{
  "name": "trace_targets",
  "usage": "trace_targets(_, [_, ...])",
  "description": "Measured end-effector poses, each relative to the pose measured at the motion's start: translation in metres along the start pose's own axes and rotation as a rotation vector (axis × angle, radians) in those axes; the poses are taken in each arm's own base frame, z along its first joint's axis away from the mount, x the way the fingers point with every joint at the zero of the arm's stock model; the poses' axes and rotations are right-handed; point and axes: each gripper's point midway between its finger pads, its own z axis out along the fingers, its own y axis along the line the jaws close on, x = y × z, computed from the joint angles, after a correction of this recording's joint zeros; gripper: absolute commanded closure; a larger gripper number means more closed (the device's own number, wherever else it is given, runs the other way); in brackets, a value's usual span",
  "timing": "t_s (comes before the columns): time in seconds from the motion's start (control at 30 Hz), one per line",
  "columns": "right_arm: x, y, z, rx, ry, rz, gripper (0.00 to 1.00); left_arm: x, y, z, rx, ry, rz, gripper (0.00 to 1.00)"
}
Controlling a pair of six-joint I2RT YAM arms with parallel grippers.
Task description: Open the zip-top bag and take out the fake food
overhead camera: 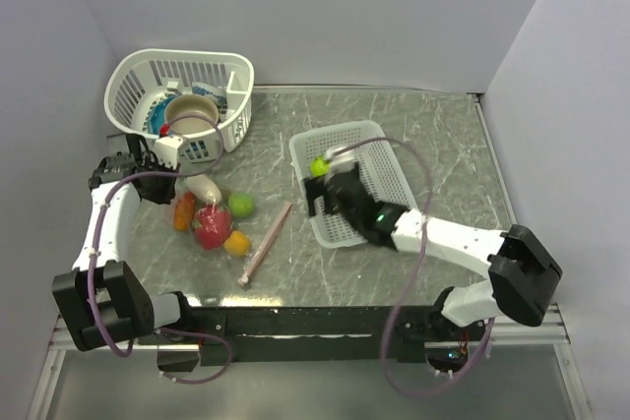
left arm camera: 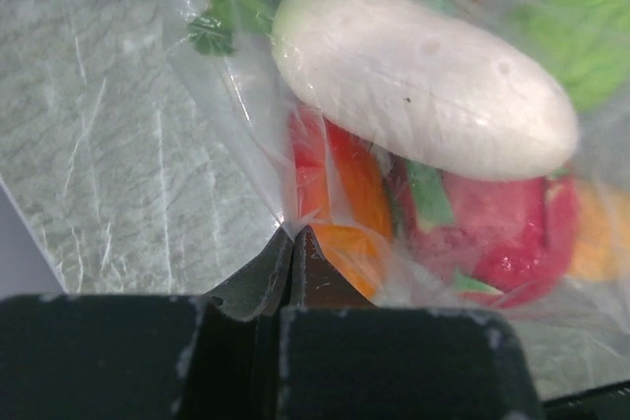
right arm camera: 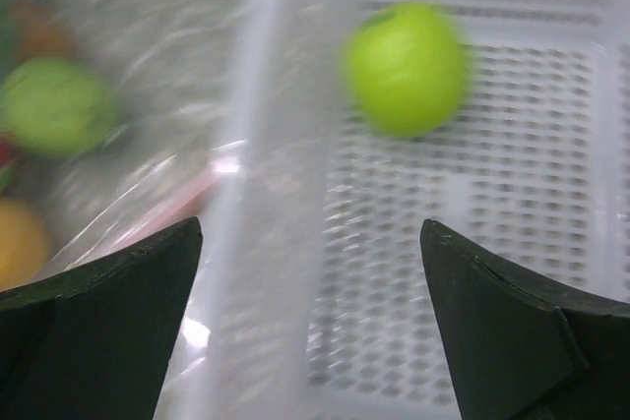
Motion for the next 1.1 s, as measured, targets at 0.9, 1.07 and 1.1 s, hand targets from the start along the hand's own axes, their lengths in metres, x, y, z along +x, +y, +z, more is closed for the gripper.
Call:
trace_targets(0.9, [0.086,0.161,-0.002,-0.252,0.090,-0.398,0.60,0.063,0.036,0.072,-0.201,0.164,0.035,0.99])
trace_targets(1.07, [0.081,0.175,0.007,-0.268,0.068,-0.391,0.57,0.061,0.037,0.070,-0.205,0.159,0.040,0.99])
trace_targets(1.1, [0.080,0.177,0.009,-0.269,0.065,-0.389,0.57,0.061,0.037,0.070,-0.205,0.159,0.041,0.99])
